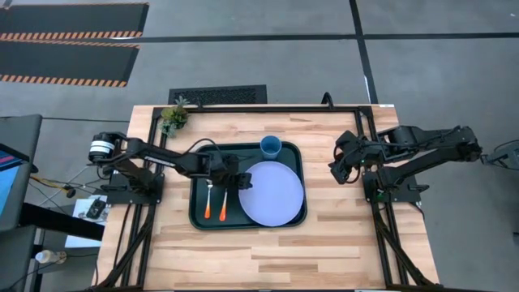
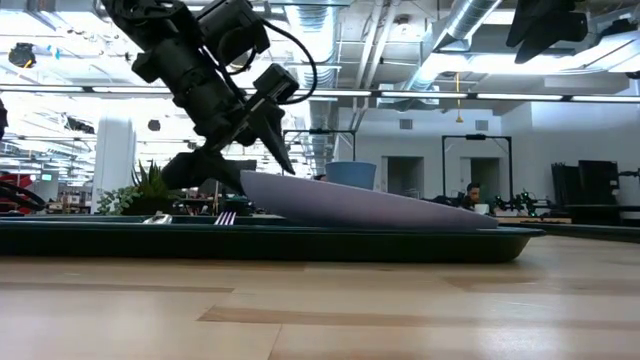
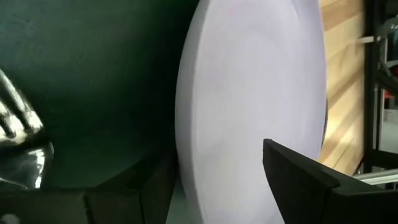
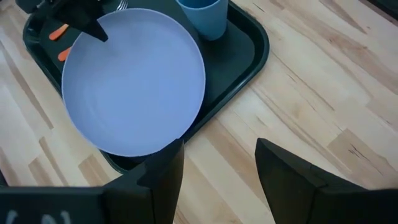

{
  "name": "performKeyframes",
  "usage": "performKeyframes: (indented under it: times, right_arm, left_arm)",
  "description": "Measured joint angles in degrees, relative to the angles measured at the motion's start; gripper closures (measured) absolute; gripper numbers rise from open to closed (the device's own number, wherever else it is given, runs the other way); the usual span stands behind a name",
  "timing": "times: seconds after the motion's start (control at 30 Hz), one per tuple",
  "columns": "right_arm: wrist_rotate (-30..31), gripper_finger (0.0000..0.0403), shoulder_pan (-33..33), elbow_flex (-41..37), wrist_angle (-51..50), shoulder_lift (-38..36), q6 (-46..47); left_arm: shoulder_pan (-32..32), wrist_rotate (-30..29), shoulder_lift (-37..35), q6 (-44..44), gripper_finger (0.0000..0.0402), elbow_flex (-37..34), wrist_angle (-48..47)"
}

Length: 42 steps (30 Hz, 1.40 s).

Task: Pick and place plate/cup/fork/spoon on tray
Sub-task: Put the purple plate on the black tray to the right of the orange fork, then return to Home Position

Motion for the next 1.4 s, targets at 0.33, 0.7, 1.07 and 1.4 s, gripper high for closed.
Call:
performKeyframes:
  times: [0.33,0.7,1.07,1.4]
  right_arm:
    - [0.28,0.0179,0.01,0.00,0.05,0.02,-0.42]
    - [0.36,0.0179,3.27,0.48,9.37,-2.60,-10.83]
    - [24.75,0.0179,20.97,-5.34,35.97,-16.18,-29.61]
    - [47.03,0.0179,34.28,-36.98,63.21,-45.37,-34.59]
  left_arm:
    - [0.26,1.18,-1.62,-1.73,0.0182,0.02,-2.16]
    - [0.95,1.13,-16.75,3.68,0.0182,-0.02,-4.60]
    - [-7.01,-22.00,-44.22,40.45,0.0182,0.00,0.76]
    - [-20.34,-35.17,-67.27,60.33,0.0182,-11.40,2.60]
